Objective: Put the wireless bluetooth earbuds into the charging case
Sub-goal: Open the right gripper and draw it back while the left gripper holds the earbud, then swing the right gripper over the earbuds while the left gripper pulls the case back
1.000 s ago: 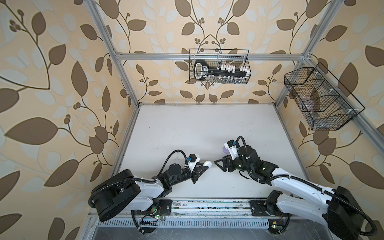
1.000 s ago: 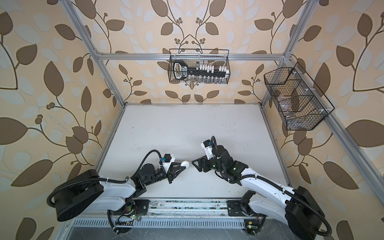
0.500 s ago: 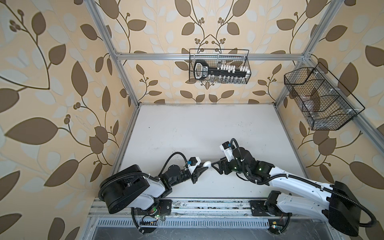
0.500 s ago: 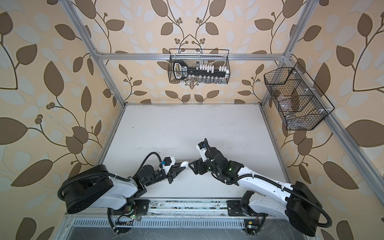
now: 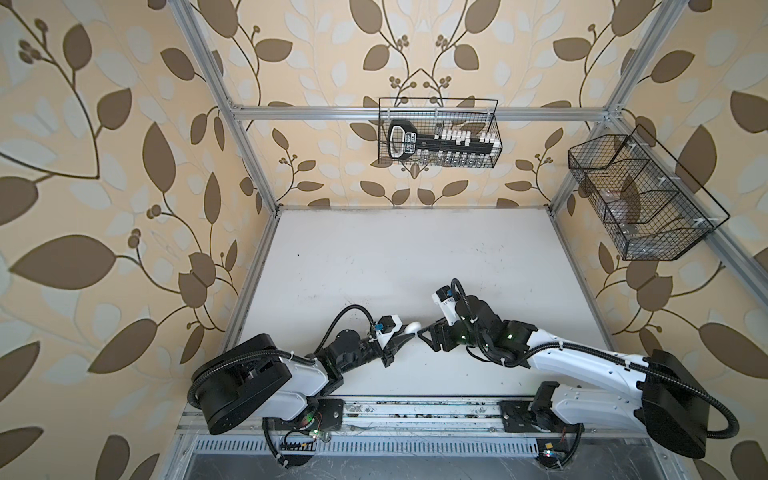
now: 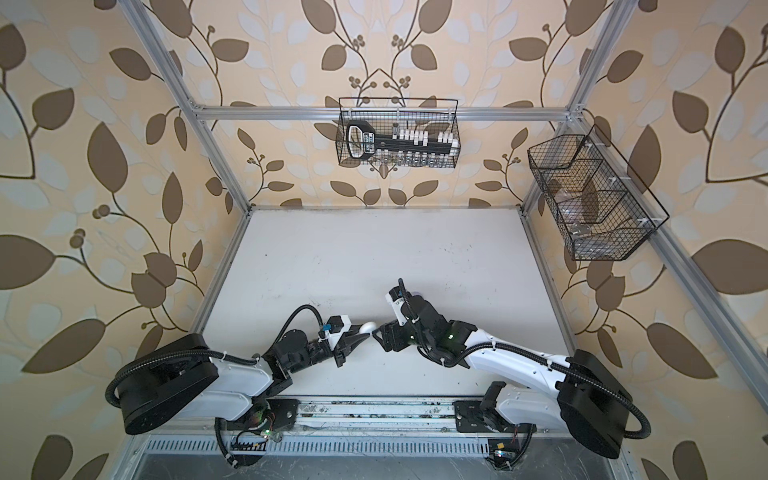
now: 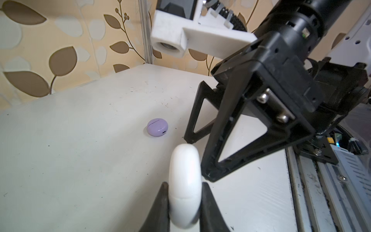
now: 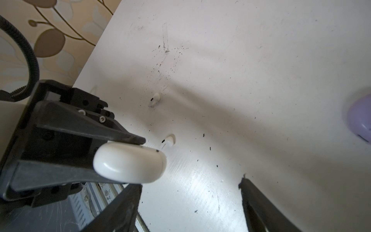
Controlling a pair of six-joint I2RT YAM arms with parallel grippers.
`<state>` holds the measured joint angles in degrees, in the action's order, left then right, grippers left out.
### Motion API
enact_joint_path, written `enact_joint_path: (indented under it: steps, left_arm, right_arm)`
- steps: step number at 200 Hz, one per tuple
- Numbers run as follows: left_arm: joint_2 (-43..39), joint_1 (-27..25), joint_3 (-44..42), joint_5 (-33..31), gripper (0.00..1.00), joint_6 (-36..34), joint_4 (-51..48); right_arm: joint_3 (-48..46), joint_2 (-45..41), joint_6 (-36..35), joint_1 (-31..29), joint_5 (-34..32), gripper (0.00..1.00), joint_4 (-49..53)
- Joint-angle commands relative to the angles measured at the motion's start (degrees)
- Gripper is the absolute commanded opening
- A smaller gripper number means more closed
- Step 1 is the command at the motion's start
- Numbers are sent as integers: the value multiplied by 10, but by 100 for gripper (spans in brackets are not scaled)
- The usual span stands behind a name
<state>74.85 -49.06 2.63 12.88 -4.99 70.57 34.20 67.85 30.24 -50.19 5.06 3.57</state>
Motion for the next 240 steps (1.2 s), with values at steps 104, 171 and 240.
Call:
enact_joint_path:
  steps: [104,171,240]
  left_arm:
    - [-102,0,11,74,0,-59,-92]
    - [-133,16,10,91,0,-49,-104]
    - [-92,38,1,120,0,-27,-34]
  right_arm:
    - [55,18,-4,22,30,78,-28]
    - [70,10,-9,39,40,78,-19]
    - [88,21,-10,55,61,78,-27]
